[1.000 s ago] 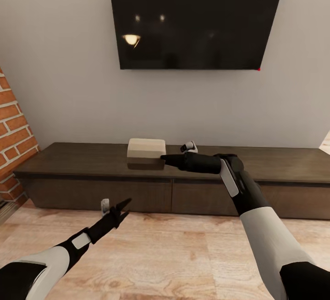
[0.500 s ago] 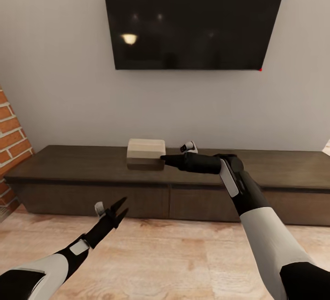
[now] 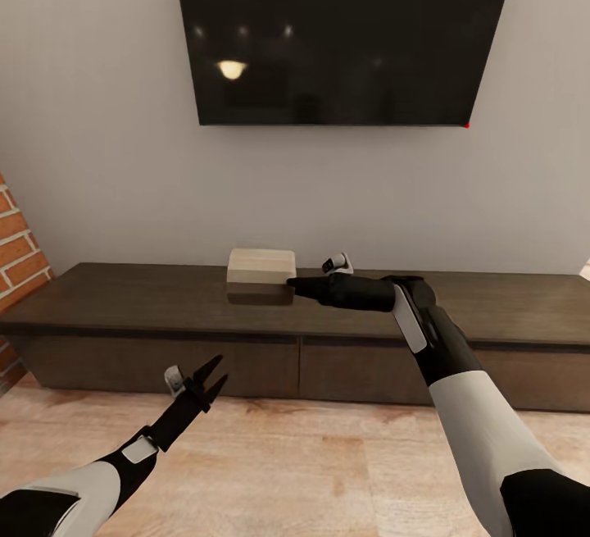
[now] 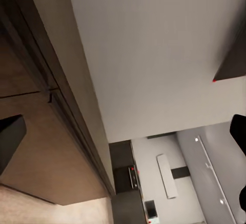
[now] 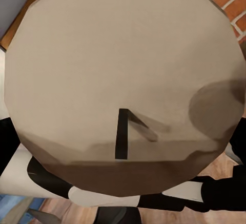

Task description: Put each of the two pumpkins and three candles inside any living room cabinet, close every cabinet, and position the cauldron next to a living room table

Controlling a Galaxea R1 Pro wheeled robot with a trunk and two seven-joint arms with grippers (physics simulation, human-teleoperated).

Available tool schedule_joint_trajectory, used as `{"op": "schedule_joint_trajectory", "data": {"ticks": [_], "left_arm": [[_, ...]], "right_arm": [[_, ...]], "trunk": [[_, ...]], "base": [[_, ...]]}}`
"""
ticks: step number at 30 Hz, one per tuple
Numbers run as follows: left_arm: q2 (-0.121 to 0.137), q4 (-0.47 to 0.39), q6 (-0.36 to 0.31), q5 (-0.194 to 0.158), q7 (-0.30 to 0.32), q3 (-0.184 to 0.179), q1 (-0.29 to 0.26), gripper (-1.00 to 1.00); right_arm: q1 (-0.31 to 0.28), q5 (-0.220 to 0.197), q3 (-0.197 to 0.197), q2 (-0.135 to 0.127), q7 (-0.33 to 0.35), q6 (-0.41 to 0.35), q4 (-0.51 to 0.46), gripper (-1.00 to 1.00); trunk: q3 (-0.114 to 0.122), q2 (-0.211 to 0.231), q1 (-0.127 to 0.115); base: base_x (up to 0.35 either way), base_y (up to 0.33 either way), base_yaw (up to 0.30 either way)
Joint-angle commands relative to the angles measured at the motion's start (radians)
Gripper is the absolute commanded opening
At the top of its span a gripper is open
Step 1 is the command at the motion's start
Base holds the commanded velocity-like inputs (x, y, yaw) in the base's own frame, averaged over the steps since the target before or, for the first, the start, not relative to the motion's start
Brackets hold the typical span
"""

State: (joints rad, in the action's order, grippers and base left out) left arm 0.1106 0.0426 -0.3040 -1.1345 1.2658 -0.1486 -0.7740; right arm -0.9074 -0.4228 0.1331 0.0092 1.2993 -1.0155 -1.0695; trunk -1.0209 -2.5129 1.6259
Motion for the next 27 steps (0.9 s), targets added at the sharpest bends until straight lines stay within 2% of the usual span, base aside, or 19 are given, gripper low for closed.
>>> {"op": "schedule_joint_trajectory", "data": {"ticks": [1, 4, 9, 13, 20, 23, 27], "left_arm": [[0.000, 0.003, -0.011, -0.009, 0.005, -0.008, -0.001, 1.00], [0.000, 0.003, -0.011, -0.022, -0.003, -0.002, -0.001, 1.00], [0.000, 0.002, -0.011, -0.047, -0.051, 0.004, 0.000, 1.00], [0.000, 0.002, -0.012, -0.049, -0.059, 0.006, -0.001, 1.00], [0.000, 0.002, -0.012, -0.053, -0.090, 0.006, 0.000, 1.00], [0.000, 0.002, -0.012, -0.068, -0.112, 0.006, 0.000, 1.00], [0.001, -0.001, -0.012, -0.113, -0.150, 0.006, -0.001, 1.00]], "right_arm": [[-0.001, -0.003, 0.000, 0.000, 0.001, -0.006, 0.000, -1.00], [0.000, -0.002, 0.000, 0.000, 0.001, -0.006, 0.000, -1.00], [0.001, -0.002, 0.000, 0.000, 0.001, -0.006, 0.000, -1.00], [0.001, -0.002, 0.000, 0.000, 0.001, -0.006, 0.000, -1.00], [0.001, -0.002, 0.000, 0.000, 0.001, -0.006, 0.000, -1.00], [0.001, -0.002, 0.000, 0.000, 0.001, -0.006, 0.000, -1.00], [0.001, -0.002, 0.000, 0.000, 0.001, -0.006, 0.000, -1.00]], "trunk": [[-0.001, 0.000, 0.000], [-0.001, 0.000, 0.000], [-0.001, 0.000, 0.000], [-0.001, 0.000, 0.000], [-0.001, 0.000, 0.000], [-0.001, 0.000, 0.000], [-0.001, 0.000, 0.000]], "base": [[0.001, -0.001, 0.000], [0.079, -0.080, 0.000], [0.198, -0.216, 0.000], [0.185, -0.196, 0.000], [0.031, -0.032, 0.000], [0.004, -0.004, 0.000], [0.030, -0.060, 0.000]]}}
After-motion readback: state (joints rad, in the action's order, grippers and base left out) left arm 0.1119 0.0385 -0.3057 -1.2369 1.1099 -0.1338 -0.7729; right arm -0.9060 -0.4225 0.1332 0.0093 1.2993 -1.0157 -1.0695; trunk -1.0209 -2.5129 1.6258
